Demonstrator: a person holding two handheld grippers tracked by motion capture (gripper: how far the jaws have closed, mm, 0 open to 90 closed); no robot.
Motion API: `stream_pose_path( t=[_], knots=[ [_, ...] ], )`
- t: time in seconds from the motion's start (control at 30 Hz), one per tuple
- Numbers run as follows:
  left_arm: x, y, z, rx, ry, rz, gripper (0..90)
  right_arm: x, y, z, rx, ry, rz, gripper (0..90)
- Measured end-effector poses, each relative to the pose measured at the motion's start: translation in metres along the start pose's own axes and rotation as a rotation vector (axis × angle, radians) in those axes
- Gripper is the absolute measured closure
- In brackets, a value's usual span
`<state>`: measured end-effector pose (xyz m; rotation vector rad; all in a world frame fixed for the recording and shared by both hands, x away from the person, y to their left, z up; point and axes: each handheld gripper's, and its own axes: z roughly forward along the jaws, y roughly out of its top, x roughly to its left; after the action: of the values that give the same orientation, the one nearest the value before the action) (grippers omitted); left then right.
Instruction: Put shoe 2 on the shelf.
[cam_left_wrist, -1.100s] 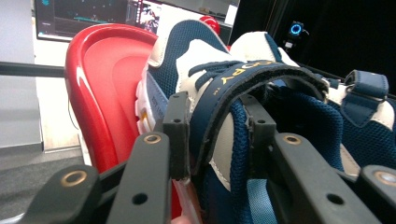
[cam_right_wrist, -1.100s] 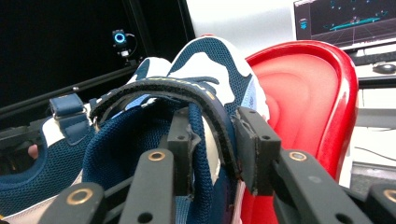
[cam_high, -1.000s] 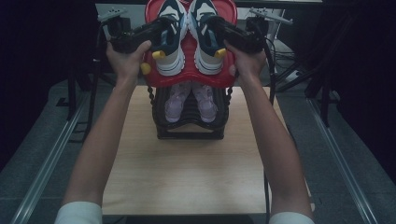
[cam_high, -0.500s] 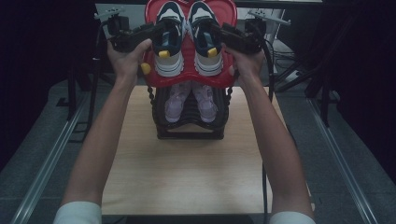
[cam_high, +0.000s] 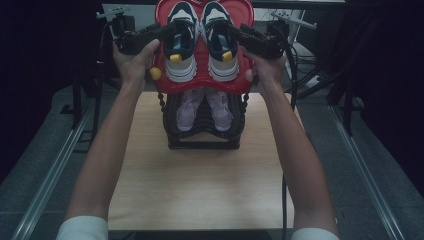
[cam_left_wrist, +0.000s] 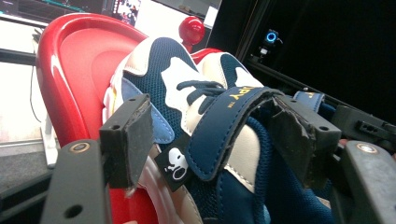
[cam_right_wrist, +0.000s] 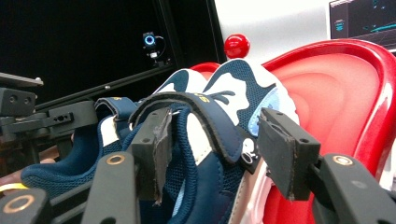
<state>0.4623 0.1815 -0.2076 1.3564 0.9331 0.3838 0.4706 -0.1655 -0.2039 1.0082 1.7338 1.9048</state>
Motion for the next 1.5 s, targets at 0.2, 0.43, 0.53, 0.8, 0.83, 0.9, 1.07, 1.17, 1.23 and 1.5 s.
stream_pose_path(
  t=[0.2,0.43,0.53,0.8,0.83,0.9,1.07,1.17,1.23,1.5],
  knots=[
    [0.000,0.000,-0.006,0.002,-0.002,0.002,31.1,0.003,0.001,-0.001,-0.002,0.012,-0.002,45.5],
    [-0.001,0.000,-0.015,0.000,-0.002,0.003,31.7,0.003,0.001,-0.007,-0.007,0.012,0.000,45.5],
    [-0.001,-0.002,-0.019,0.000,0.005,0.004,32.1,0.002,0.000,-0.012,-0.010,0.021,0.005,45.5],
    [-0.002,-0.005,-0.032,-0.014,0.001,0.008,33.2,-0.003,-0.001,-0.027,-0.021,0.033,0.012,45.3],
    [-0.001,-0.006,-0.035,-0.016,-0.004,0.002,33.3,-0.004,-0.001,-0.030,-0.026,0.033,0.013,45.3],
    [-0.001,-0.007,-0.038,-0.018,0.005,0.006,33.3,-0.007,-0.003,-0.035,-0.033,0.035,0.022,45.3],
    [0.002,-0.012,-0.049,-0.039,0.032,0.014,35.0,-0.013,-0.007,-0.049,-0.042,0.029,0.022,45.3],
    [0.003,-0.016,-0.055,-0.041,0.032,0.019,35.9,-0.019,-0.011,-0.059,-0.050,0.023,0.024,45.4],
    [0.004,-0.018,-0.057,-0.040,0.031,0.022,36.1,-0.024,-0.013,-0.065,-0.053,0.013,0.033,45.5],
    [0.008,-0.029,-0.067,-0.022,0.024,0.032,36.3,-0.037,-0.023,-0.085,-0.060,0.003,0.043,46.0]
  ],
)
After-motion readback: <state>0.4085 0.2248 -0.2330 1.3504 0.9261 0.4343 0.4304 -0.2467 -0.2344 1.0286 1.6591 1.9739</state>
